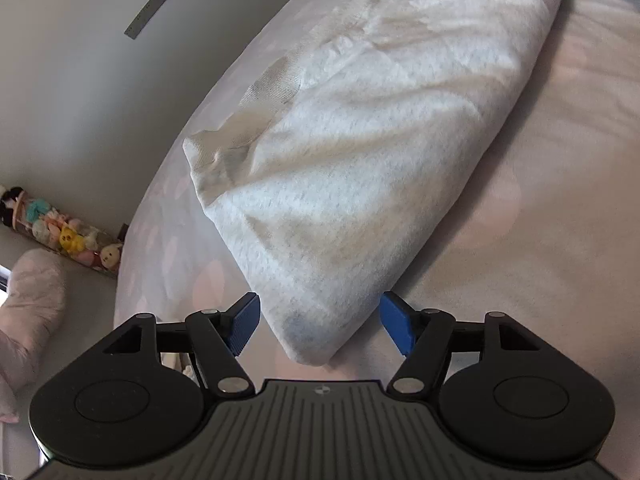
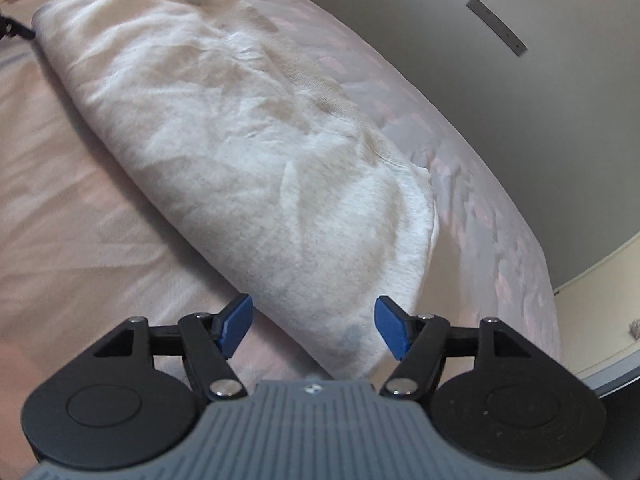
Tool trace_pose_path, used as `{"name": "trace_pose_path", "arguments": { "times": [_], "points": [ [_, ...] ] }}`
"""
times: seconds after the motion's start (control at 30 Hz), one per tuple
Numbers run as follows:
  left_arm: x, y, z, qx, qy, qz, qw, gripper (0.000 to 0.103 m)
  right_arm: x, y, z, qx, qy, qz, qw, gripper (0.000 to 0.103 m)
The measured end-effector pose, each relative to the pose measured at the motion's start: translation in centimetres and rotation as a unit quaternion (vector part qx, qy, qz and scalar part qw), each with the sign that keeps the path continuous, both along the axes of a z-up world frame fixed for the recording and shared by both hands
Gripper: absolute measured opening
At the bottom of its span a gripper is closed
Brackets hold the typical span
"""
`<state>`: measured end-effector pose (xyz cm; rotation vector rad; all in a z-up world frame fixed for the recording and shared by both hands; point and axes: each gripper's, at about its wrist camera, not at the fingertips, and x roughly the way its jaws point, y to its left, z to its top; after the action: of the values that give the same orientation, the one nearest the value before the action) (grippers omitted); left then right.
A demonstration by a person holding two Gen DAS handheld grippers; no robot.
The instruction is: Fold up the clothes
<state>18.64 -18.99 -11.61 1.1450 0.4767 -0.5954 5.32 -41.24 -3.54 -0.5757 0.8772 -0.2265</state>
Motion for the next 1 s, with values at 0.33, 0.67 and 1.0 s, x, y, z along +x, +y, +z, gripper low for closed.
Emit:
{"name": "trace_pose_path", "arguments": {
  "times": [0.33,0.67,1.0],
  "points": [
    [1.9,-0.8,-2.8,0.007,-0.036,-0.004,0.9993,0.065,1.6,-0.6,-3.9,-0.056,0.011,0.028,0.998,0.076],
    [3.5,-1.7,-2.5,-0.011,-0.027,0.000,0.9996,0.052,4.3,-1.2,-4.9,-0.095,-0.001,0.021,0.995,0.073],
    [3.4,-2.5,-0.6,0.004,-0.004,0.010,0.9999,0.020,5.2,-0.7,-2.9,-0.099,0.017,0.015,0.995,0.030]
  ]
}}
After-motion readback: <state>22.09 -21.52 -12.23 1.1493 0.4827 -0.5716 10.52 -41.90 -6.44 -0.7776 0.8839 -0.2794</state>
